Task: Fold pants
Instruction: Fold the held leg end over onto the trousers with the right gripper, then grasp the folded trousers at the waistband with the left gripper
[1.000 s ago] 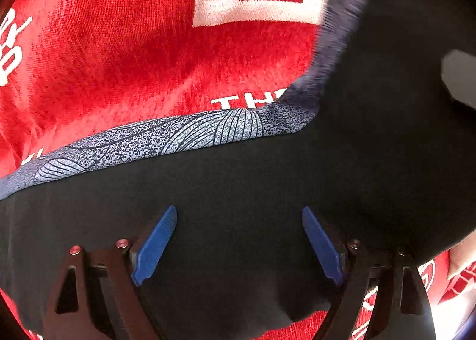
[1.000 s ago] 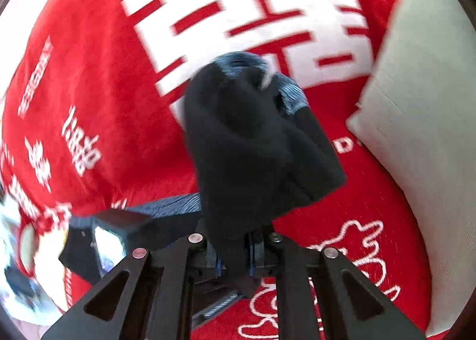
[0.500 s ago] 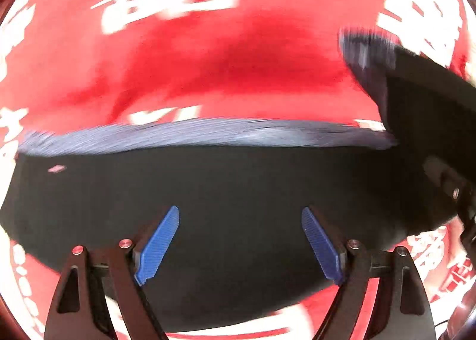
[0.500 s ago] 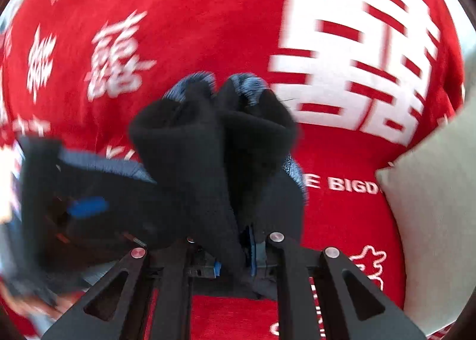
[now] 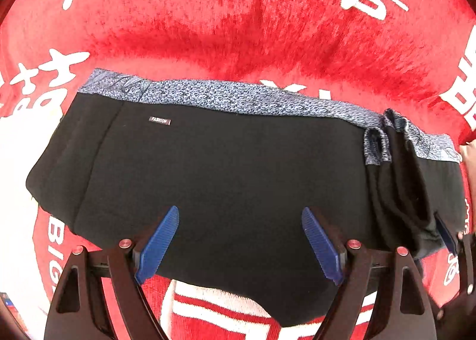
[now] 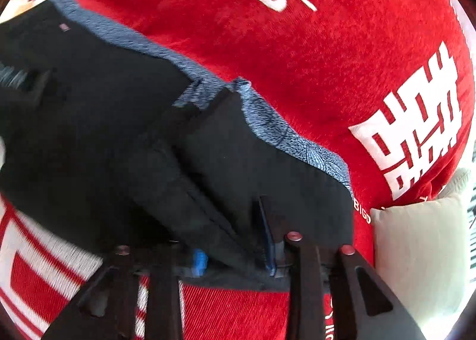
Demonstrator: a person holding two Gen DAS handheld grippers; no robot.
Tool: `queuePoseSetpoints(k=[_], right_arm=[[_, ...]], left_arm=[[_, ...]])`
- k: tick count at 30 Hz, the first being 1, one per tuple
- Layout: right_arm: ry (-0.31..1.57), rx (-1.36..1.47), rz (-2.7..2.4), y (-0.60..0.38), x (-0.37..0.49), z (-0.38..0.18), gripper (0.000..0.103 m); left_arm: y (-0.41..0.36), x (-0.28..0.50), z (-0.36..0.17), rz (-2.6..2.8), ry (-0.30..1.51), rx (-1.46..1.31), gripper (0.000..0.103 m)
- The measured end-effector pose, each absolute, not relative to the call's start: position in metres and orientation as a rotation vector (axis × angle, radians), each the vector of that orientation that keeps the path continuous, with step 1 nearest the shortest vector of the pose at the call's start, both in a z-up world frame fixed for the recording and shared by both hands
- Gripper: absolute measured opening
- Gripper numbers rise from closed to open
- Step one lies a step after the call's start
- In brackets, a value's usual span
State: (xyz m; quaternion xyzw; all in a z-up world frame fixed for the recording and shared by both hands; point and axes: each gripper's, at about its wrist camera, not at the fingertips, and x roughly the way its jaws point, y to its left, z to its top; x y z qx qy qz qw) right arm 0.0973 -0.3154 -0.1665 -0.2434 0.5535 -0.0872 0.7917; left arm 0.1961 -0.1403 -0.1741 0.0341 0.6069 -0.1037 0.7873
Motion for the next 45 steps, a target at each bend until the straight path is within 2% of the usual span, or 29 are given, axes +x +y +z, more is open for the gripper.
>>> queuePoseSetpoints(k=[3,5,7,12,20,21,22,25,27,29,31,35,39,45], right_arm=[[1.172,-0.464,-0.123,-0.317,0.082,-0.145,0.052],[1.175,-0.329,-0.085,-0.333,0.074,-0.127,0.059],[1.166,-0.174,-0.094,-0.361,0.067,-0.109,0.062],[1.176,0.117,-0.16,-0.427,0.054,-0.089,0.063],[1.212,0.321,-0.2,-0.466,0.041,-0.101,0.062],[1.212,0.332,-0.201,-0.47,0.04,-0.102,0.06],[1.214,0.341,-0.199,-0.471,0.039,-0.103,0.057],[1.224,0.372,-0.193,-0.475,0.036,-0.105,0.048],[1.228,0.387,-0.192,-0.478,0.036,-0.106,0.043],[1.227,0.397,-0.192,-0.481,0.036,-0.105,0.039],[1.225,0.415,-0.191,-0.485,0.035,-0.103,0.033],[1.219,0.434,-0.203,-0.494,0.034,-0.097,0.03],[1.235,0.451,-0.217,-0.504,0.034,-0.1,0.03],[1.22,0.494,-0.217,-0.53,0.046,-0.104,0.03]], left_arm=[[-0.164,0.207,-0.176,-0.287,1.313,0.078,0.086],[-0.185,0.204,-0.161,-0.37,1.311,0.084,0.086],[-0.2,0.201,-0.153,-0.448,1.313,0.085,0.086],[-0.252,0.205,-0.144,-0.661,1.367,0.037,0.086],[-0.293,0.211,-0.163,-0.713,1.421,0.045,0.084],[-0.297,0.21,-0.163,-0.723,1.422,0.052,0.079],[-0.301,0.206,-0.16,-0.733,1.428,0.06,0.07],[-0.314,0.2,-0.166,-0.754,1.48,0.095,0.069],[-0.317,0.198,-0.168,-0.759,1.491,0.121,0.058],[-0.319,0.199,-0.172,-0.749,1.508,0.132,0.017],[-0.315,0.201,-0.168,-0.77,1.523,0.069,0.011],[-0.304,0.188,-0.15,-0.785,1.468,0.116,0.011],[-0.289,0.176,-0.173,-0.738,1.533,0.115,0.011],[-0.286,0.174,-0.179,-0.725,1.517,0.08,0.011]])
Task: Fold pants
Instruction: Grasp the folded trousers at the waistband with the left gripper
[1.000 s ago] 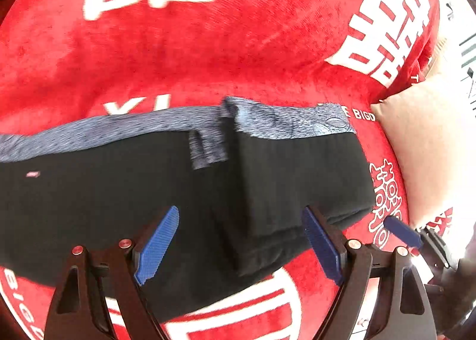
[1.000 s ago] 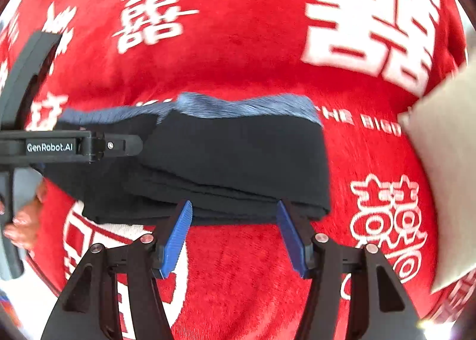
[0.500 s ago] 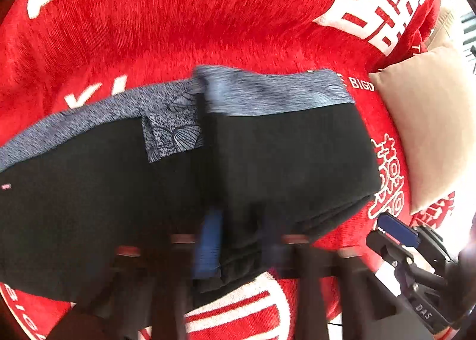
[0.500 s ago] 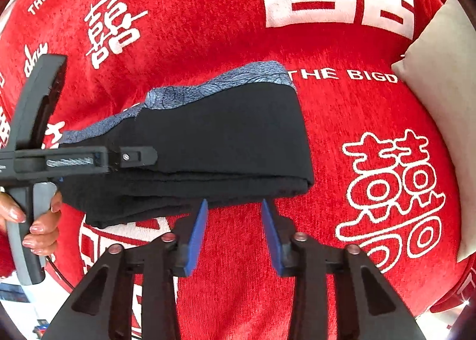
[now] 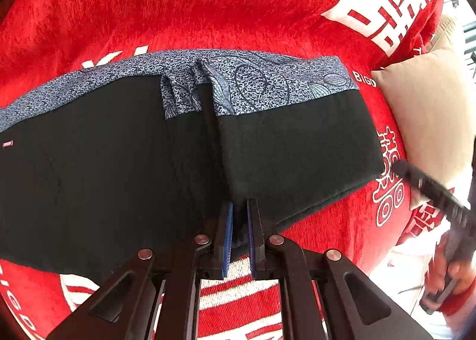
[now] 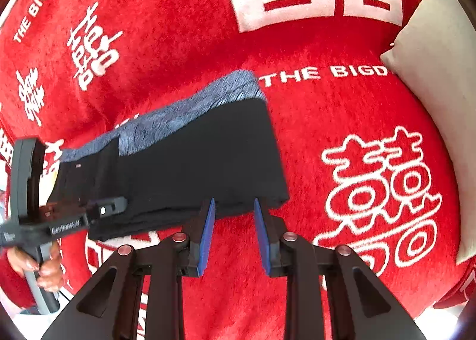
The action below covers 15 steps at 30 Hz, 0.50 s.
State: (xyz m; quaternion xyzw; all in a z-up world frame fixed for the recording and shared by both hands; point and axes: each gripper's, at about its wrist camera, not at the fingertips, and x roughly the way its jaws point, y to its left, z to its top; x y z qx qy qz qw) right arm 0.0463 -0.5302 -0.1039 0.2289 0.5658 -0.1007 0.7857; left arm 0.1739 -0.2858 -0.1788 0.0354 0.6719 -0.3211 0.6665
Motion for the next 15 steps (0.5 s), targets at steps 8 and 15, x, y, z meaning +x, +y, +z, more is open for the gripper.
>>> queuePoseSetpoints(k=[8,15], right_arm=[[1.175,0.754,-0.24,-0.606,0.108,-0.145,0.03],[1.267,0.908,-0.061,-0.623,0.152,-0.194,0.033]], left_arm=[[-0.288,0.174,-0.178,-0.726,1.508,0.108,0.011],[-0.288,0.173,-0.178,-0.701,1.509,0.099,0.011]])
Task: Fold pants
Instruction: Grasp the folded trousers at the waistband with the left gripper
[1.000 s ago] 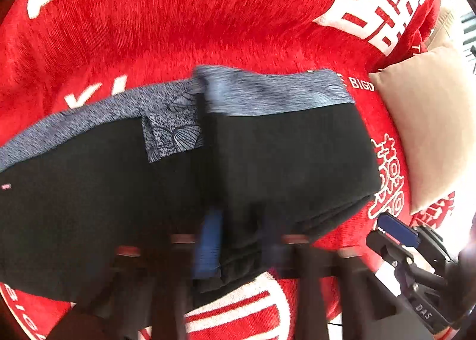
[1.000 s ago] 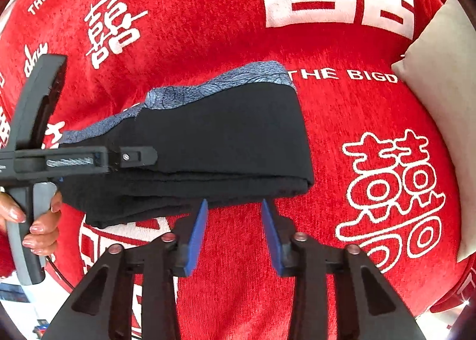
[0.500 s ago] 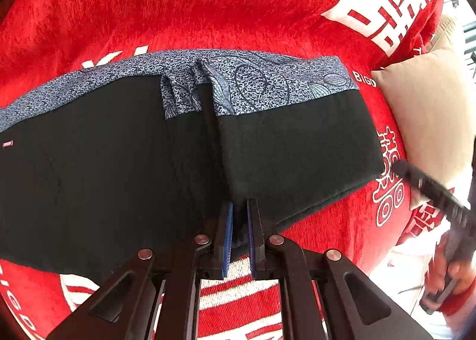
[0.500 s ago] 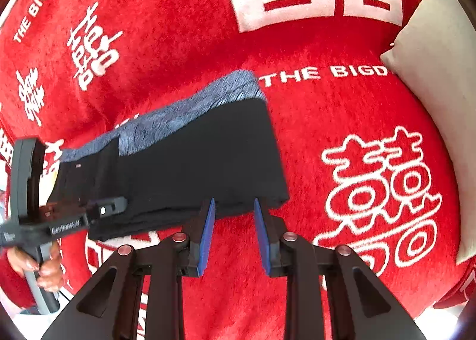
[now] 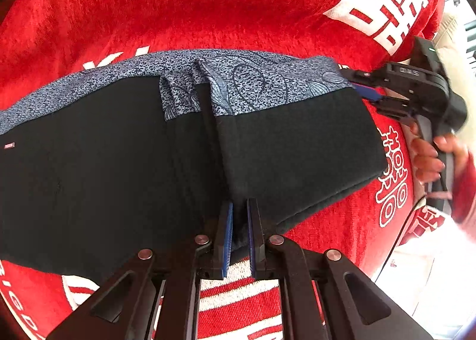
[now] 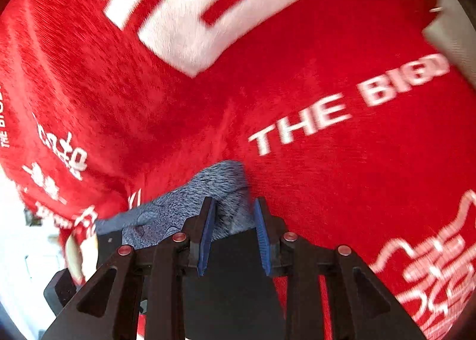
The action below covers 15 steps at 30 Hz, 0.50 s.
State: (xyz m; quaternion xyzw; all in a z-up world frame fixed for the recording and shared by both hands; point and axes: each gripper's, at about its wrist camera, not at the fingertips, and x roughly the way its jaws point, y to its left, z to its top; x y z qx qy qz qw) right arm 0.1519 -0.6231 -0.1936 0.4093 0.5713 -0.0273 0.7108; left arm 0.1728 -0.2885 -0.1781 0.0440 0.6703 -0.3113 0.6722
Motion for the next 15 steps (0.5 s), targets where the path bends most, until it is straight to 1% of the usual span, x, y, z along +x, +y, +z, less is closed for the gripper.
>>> queuePoseSetpoints(k=[2,4,6,8,10,13,14,15], right_arm=[[1.28,0.98,-0.015,-0.63,0.156,-0.208,0.034],[1.27,1.153,0.032,-0.645,0.152,-0.226,0.035],[1.278,1.25,0.028,-0.655,0.145,-0.238,0.036],[1.268,1.212,0.026,-0.652,0.142,-0.233,0.029],[1.274,1.117,0.001,-0.643,0.142,-0.224,0.028],[1.291,1.078,-0.075,-0.632,0.146,-0.22,0.028],[1.294,1.034,-0.099,-0.628,0.147,-0.214,0.035],[1.292,0.956,-0.138,-0.623,0.146,-0.201,0.039]], left_arm=[[-0.29,0.171,-0.177,-0.693,1.501,0.108,0.011],[-0.29,0.17,-0.177,-0.683,1.498,0.105,0.011],[-0.292,0.169,-0.176,-0.67,1.496,0.105,0.011],[-0.294,0.169,-0.176,-0.658,1.496,0.113,0.011],[-0.296,0.168,-0.177,-0.647,1.493,0.123,0.011],[-0.298,0.169,-0.172,-0.607,1.489,0.123,0.011],[-0.298,0.17,-0.167,-0.588,1.479,0.124,0.011],[-0.297,0.17,-0.162,-0.572,1.466,0.131,0.011]])
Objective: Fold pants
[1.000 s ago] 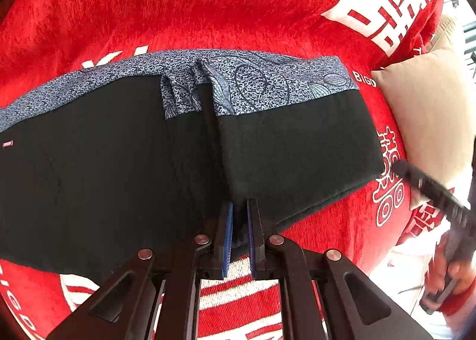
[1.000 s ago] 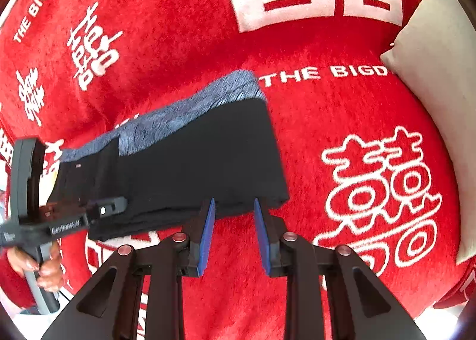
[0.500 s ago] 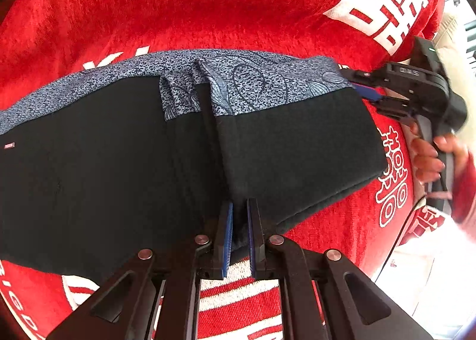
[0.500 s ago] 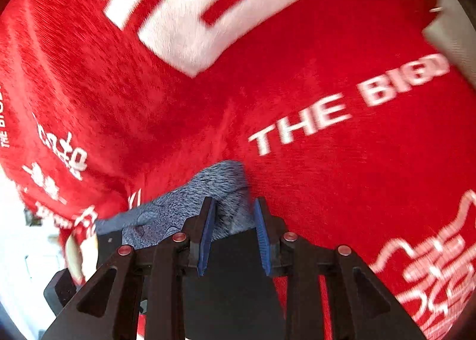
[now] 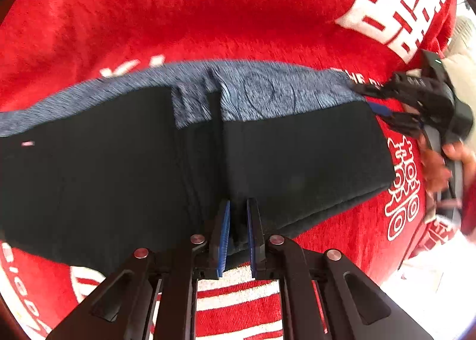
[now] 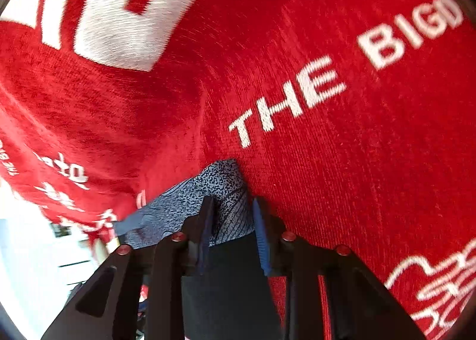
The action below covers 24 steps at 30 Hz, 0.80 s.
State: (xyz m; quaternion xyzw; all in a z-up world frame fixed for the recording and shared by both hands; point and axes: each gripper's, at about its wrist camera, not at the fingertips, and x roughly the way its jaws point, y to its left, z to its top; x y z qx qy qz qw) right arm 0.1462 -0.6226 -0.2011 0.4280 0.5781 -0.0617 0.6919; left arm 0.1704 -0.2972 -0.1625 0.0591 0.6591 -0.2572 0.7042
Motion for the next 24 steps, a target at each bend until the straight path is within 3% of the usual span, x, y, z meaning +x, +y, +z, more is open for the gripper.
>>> queuePoseSetpoints(k=[9,18,24], right_arm=[[1.292,0.652,-0.171,-0.575,0.094,-0.143,0.042],[1.306,0.643,-0.184,-0.569,0.072,-0.14,0.042],[1.312,0.589,-0.165,-0.557,0.075,-0.136,0.042]], left_arm=[[-0.321,0.193,-0.123,-0.575,1.347,0.097,0.011],[-0.351,0.215,-0.182,-0.497,1.416,0.131,0.011],[-0.342,0.191,-0.181,-0.521,1.379,0.204,0.011]])
